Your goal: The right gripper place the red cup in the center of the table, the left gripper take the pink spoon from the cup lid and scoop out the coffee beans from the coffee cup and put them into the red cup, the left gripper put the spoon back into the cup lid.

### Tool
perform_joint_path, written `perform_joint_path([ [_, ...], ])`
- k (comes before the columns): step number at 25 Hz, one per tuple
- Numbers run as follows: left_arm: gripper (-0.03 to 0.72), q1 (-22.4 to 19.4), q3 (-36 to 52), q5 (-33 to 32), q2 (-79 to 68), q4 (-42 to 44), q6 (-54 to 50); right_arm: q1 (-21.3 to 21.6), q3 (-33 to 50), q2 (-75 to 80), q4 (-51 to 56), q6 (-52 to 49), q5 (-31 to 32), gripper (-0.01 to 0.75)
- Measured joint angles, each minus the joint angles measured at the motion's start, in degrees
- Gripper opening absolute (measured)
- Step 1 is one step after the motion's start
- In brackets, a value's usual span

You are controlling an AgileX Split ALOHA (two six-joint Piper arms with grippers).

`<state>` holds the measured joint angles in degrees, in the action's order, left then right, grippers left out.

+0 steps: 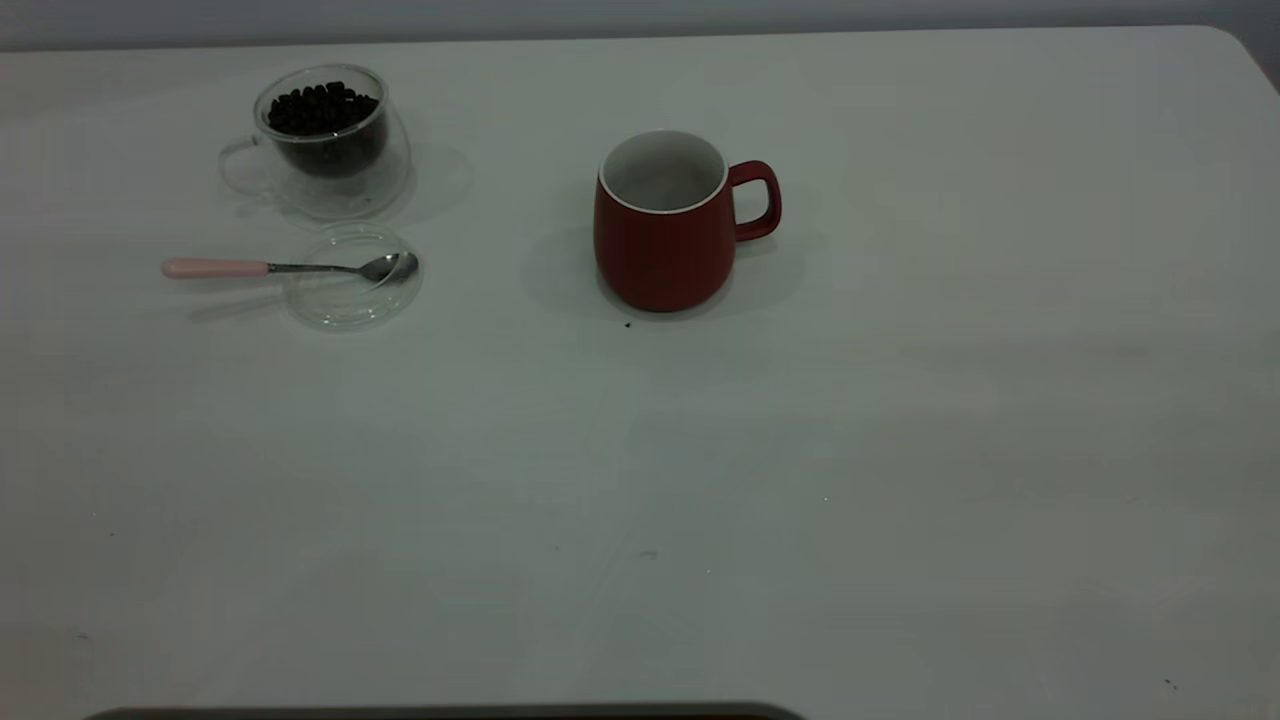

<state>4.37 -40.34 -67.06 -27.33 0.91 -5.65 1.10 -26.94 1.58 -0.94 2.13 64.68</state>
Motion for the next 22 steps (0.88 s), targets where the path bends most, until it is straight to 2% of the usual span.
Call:
perform_joint_path([
  [11, 0.503, -4.60, 9.73, 0.58, 24.77, 0.00, 3.86, 0.00, 0.00, 0.00, 0.00, 0.00, 0.00, 0.591],
  [22, 0.503, -4.60, 11.96, 1.40, 28.37, 0.00, 4.28, 0.00, 0.00, 0.00, 0.00, 0.00, 0.00, 0.591],
])
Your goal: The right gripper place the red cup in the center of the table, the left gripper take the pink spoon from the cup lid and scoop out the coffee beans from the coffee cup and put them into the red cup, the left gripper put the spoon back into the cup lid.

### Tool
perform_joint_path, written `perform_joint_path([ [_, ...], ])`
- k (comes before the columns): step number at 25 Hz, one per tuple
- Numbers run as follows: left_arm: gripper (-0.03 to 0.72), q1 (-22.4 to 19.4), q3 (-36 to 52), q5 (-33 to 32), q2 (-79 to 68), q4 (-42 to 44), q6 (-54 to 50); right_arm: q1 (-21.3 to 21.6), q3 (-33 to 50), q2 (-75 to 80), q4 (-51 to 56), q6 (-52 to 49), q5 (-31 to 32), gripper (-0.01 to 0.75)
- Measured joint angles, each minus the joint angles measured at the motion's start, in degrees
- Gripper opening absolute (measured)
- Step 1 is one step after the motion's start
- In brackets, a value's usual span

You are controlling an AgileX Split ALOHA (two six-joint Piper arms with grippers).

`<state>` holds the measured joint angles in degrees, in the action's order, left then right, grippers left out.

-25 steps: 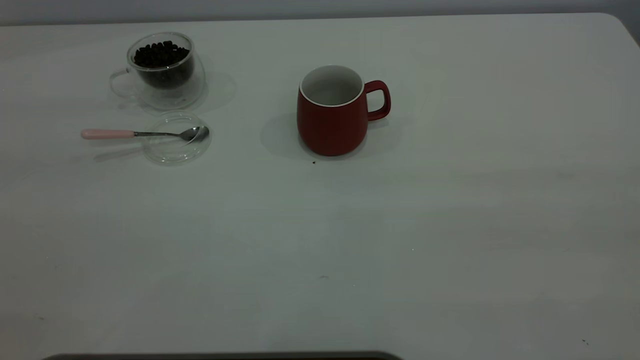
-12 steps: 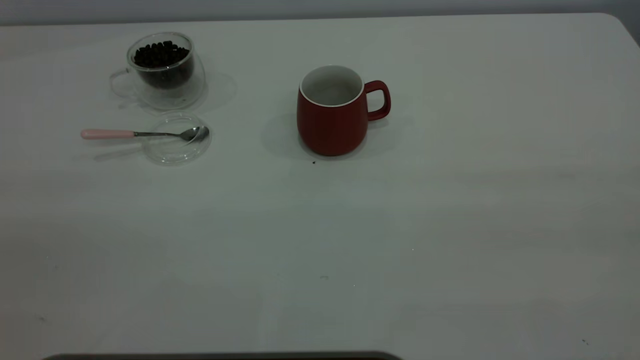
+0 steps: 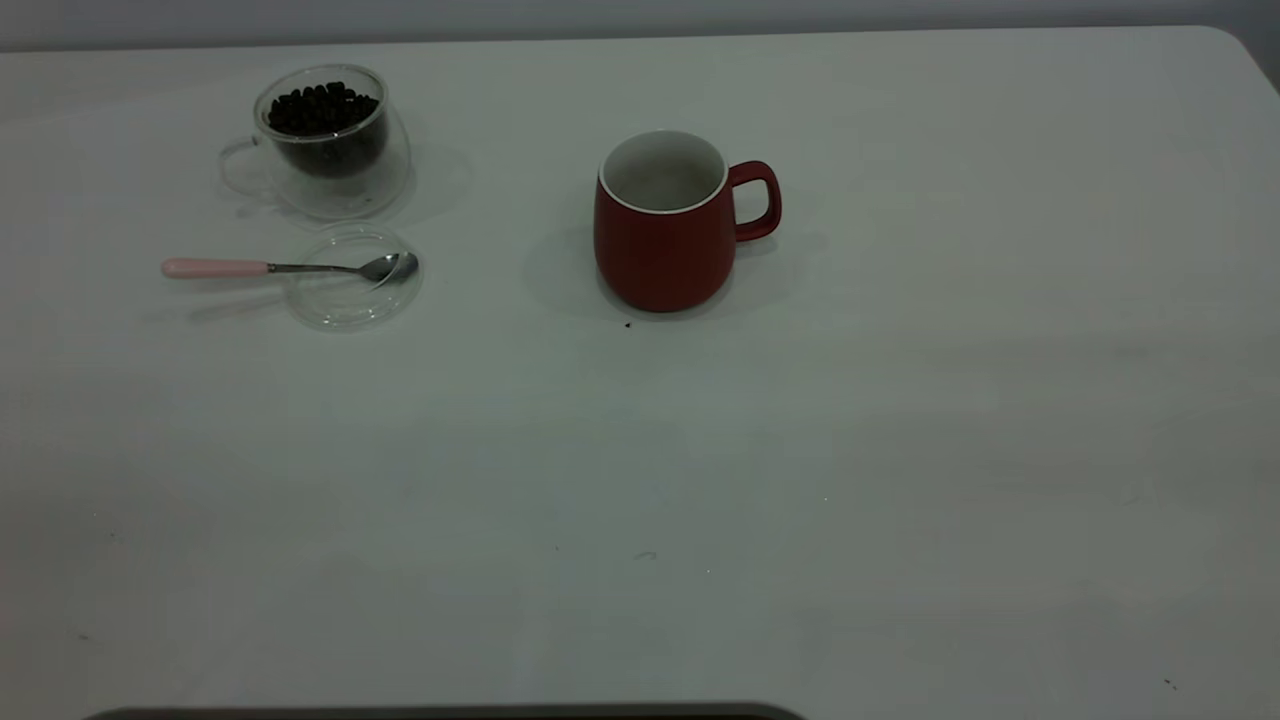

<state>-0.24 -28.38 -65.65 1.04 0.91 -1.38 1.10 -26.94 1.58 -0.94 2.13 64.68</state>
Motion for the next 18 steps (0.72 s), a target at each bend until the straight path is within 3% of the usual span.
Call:
perform_joint_path([
  [18, 0.503, 0.00, 0.46, 0.30, 0.00, -0.37, 0.05, 0.00, 0.00, 0.00, 0.00, 0.00, 0.00, 0.591],
])
